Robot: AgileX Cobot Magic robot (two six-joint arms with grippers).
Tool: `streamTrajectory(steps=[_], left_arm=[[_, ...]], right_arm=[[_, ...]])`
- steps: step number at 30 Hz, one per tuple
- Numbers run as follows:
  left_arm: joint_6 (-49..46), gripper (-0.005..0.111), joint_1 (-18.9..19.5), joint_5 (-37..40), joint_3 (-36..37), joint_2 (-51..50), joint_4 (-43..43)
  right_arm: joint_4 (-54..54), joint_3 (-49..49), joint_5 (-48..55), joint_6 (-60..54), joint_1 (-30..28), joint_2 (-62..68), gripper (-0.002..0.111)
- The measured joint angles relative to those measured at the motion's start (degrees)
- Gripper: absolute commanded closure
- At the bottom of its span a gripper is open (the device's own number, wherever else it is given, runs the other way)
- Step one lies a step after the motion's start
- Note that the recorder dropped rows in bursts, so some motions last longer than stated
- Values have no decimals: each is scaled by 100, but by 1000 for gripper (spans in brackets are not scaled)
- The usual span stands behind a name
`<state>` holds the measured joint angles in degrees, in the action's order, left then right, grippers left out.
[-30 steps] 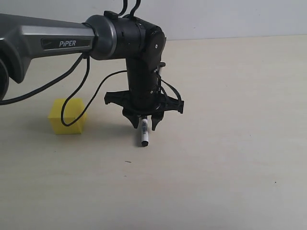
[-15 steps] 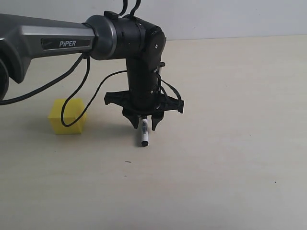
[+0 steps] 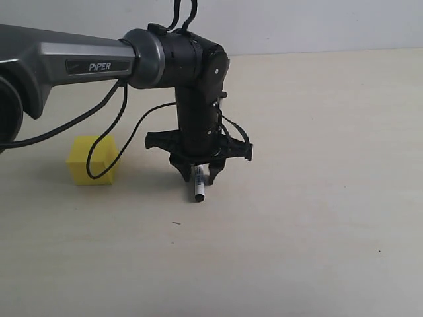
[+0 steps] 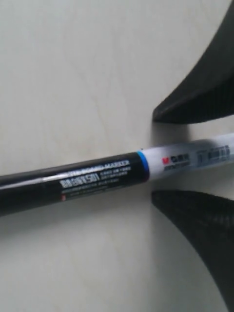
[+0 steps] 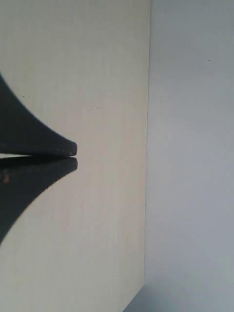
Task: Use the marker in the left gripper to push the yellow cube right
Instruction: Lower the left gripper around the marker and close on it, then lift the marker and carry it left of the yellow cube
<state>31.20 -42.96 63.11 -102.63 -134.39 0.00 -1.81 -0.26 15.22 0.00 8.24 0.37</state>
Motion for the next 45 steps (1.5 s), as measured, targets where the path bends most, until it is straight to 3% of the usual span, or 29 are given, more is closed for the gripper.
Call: streamTrajectory(steps=[3, 8, 15, 25, 29, 33, 38, 45], left_arm=[[-27, 74, 0, -11, 0, 0, 0], [-77, 107, 0, -25, 0, 0, 0], [-211, 107, 0, 75, 0, 155, 60], [-653, 107, 0, 575, 63, 1412, 597], [-675, 107, 0, 599, 612, 2063, 1143], [-675, 107, 37, 639, 1627, 2780, 1676], [-856, 107, 700, 575, 2955, 3885, 1849], [-1902, 107, 2567, -179, 4294, 5000, 1214]], right_arm=[[0, 0, 0, 0, 0, 0, 108], [0, 0, 0, 0, 0, 0, 108], [0, 0, 0, 0, 0, 0, 108], [0, 0, 0, 0, 0, 0, 108], [0, 0, 0, 0, 0, 0, 108], [0, 0, 0, 0, 0, 0, 108], [0, 0, 0, 0, 0, 0, 108], [0, 0, 0, 0, 0, 0, 108]])
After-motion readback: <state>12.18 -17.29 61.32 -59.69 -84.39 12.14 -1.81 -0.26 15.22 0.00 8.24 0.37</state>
